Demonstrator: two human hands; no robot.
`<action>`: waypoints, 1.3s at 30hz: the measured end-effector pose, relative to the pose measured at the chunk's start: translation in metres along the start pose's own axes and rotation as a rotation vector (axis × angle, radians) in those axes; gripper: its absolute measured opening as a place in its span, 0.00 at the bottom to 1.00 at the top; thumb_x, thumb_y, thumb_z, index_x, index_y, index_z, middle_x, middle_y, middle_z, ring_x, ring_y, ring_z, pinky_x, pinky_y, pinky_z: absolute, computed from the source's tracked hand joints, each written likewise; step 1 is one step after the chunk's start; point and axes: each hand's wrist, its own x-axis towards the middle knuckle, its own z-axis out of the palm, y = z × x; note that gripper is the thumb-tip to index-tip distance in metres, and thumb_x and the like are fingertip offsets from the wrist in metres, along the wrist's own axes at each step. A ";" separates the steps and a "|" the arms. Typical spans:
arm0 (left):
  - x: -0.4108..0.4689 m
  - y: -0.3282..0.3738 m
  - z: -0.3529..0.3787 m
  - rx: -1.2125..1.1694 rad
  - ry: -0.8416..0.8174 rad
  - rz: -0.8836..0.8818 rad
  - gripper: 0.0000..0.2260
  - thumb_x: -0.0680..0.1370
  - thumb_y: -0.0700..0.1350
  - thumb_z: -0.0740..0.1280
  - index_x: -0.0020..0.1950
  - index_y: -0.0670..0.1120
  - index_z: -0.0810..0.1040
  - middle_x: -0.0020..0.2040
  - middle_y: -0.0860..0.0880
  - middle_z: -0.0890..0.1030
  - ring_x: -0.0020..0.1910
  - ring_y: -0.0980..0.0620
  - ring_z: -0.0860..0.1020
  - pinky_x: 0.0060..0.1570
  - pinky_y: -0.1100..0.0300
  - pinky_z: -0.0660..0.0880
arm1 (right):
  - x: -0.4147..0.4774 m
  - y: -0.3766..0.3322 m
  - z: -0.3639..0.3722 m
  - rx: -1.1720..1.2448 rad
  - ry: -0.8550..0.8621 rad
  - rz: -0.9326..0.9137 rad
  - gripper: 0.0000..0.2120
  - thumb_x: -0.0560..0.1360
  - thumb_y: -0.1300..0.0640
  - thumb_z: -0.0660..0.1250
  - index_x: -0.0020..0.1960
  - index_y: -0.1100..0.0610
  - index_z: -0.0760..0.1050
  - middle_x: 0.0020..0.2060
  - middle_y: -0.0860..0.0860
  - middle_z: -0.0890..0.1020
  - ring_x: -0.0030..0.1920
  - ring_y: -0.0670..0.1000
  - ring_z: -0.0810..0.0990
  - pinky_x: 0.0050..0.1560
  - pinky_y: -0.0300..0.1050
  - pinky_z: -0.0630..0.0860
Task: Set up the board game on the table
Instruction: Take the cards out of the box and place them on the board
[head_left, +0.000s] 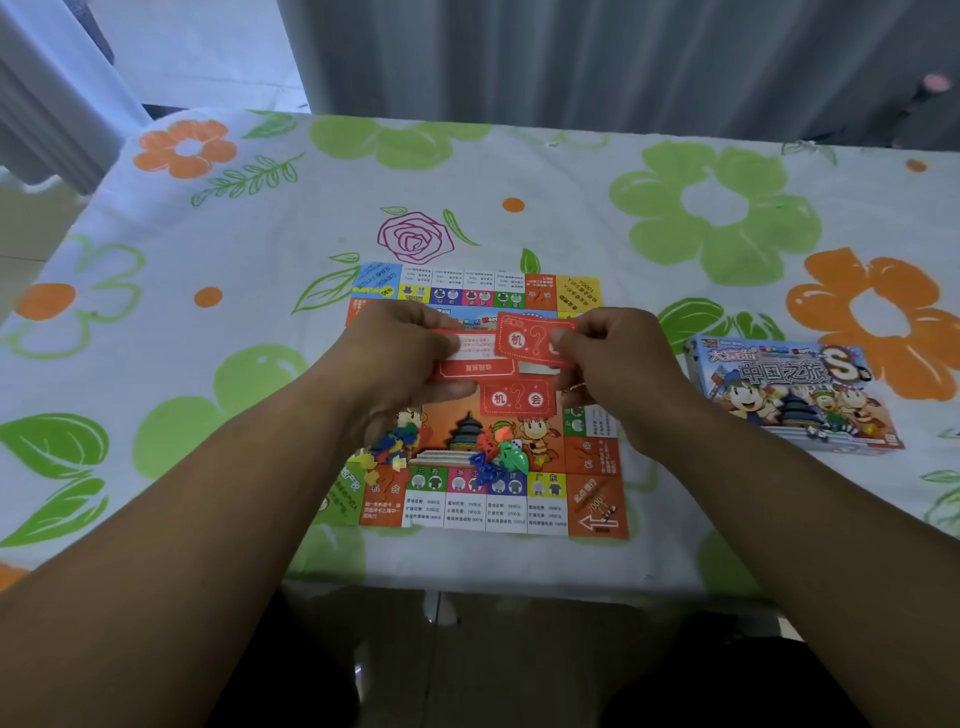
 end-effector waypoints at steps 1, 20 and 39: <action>0.000 0.000 -0.001 0.001 0.016 0.004 0.06 0.83 0.37 0.64 0.56 0.37 0.78 0.53 0.39 0.84 0.46 0.45 0.86 0.36 0.59 0.82 | 0.002 0.002 -0.002 -0.014 0.018 0.017 0.06 0.80 0.58 0.68 0.49 0.61 0.78 0.39 0.56 0.83 0.31 0.49 0.80 0.36 0.49 0.83; -0.001 -0.001 0.002 0.042 -0.054 0.010 0.09 0.80 0.44 0.69 0.52 0.37 0.78 0.48 0.41 0.85 0.41 0.48 0.87 0.36 0.58 0.83 | -0.013 -0.008 0.008 0.022 -0.134 -0.054 0.11 0.80 0.50 0.67 0.50 0.59 0.77 0.34 0.47 0.80 0.26 0.42 0.79 0.24 0.35 0.72; 0.004 0.002 -0.009 0.023 0.090 0.016 0.04 0.81 0.35 0.65 0.55 0.37 0.77 0.49 0.39 0.84 0.41 0.46 0.87 0.36 0.57 0.84 | 0.000 0.009 -0.007 0.188 0.050 0.082 0.07 0.75 0.68 0.72 0.51 0.65 0.76 0.38 0.62 0.84 0.32 0.53 0.84 0.32 0.44 0.82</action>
